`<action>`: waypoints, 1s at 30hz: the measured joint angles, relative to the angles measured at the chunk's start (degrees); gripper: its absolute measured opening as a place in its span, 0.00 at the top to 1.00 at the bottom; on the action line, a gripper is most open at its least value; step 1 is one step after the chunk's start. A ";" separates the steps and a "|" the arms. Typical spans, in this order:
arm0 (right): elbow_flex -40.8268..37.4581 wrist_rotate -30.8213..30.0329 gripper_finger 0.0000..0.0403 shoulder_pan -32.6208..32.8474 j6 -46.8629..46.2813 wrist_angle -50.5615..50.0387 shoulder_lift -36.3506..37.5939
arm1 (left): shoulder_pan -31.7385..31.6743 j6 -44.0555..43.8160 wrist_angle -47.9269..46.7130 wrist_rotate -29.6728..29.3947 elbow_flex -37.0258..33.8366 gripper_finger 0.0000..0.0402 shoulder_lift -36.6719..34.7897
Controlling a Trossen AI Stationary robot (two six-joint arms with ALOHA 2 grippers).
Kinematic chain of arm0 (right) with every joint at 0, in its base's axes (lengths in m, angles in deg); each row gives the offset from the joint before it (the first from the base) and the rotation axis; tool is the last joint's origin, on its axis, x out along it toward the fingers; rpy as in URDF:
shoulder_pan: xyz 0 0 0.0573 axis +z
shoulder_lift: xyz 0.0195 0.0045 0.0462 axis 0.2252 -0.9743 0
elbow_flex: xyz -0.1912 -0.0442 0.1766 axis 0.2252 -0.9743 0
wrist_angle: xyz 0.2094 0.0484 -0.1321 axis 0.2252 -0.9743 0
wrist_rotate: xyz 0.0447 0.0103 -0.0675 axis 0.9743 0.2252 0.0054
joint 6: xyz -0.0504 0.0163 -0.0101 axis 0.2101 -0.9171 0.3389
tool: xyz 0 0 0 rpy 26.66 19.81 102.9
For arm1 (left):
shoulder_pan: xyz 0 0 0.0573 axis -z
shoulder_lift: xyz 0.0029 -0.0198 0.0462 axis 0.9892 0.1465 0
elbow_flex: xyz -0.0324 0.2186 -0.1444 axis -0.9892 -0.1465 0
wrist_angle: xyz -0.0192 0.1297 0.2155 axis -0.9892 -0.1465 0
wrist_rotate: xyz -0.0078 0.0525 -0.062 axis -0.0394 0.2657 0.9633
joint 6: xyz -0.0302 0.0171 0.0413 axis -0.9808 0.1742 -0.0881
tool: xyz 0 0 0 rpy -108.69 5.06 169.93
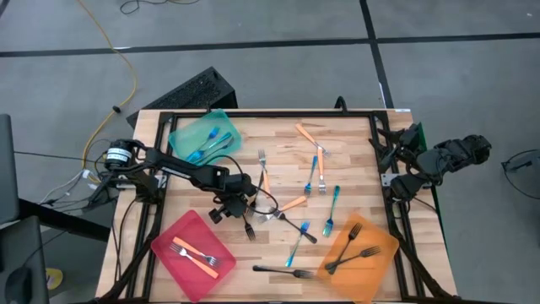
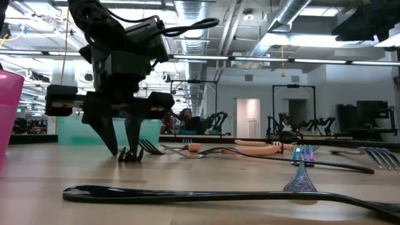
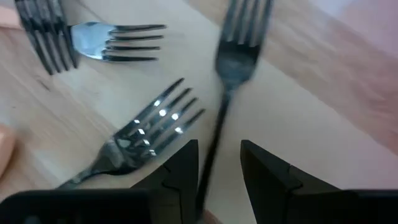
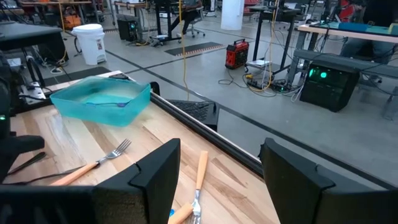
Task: Sort silverware by color (type)
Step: Put the black fork into the orange bin
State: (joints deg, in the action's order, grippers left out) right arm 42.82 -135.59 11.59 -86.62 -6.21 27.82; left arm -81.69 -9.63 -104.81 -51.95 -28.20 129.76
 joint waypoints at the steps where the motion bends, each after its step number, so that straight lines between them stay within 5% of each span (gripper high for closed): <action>1: 0.00 0.00 0.40 0.00 0.01 0.03 0.01 | -0.06 0.01 0.03 -0.01 0.01 0.74 0.14; 10: 0.00 0.00 0.40 -0.02 0.01 0.01 0.00 | -0.42 0.61 0.69 0.76 0.10 0.76 0.99; 20: 0.00 0.00 0.40 -0.02 0.01 0.01 0.00 | -0.37 -0.99 1.19 -0.26 0.07 0.99 1.08; 30: 0.00 0.00 0.40 -0.01 0.00 0.01 0.00 | -0.28 -10.17 1.07 -1.86 0.62 0.99 1.11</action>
State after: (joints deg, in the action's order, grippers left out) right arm 42.82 -135.59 11.58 -86.62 -6.20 27.82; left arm -81.97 -19.80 -103.74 -53.81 -27.57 130.87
